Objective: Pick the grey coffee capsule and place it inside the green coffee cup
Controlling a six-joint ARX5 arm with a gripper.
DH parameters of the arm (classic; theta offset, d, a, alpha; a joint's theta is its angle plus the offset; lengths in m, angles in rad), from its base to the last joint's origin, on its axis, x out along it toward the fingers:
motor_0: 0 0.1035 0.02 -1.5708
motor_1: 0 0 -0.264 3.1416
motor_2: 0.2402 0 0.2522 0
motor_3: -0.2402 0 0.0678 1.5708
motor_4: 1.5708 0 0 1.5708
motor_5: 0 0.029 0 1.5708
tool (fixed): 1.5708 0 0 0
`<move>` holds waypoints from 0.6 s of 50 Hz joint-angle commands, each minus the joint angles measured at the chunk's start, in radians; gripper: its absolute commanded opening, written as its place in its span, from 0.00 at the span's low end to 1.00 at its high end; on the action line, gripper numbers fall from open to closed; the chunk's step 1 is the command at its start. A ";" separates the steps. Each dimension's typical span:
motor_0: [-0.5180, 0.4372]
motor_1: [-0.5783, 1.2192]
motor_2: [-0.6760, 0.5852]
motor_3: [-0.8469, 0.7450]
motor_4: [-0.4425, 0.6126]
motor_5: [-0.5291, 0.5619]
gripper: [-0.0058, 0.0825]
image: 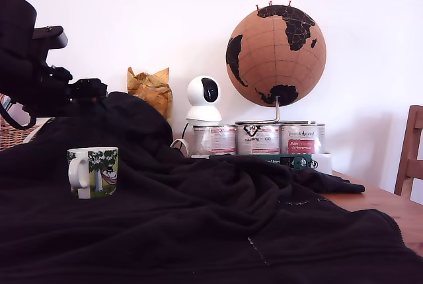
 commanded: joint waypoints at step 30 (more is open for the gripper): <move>0.047 -0.260 0.000 -0.356 -0.022 0.004 0.04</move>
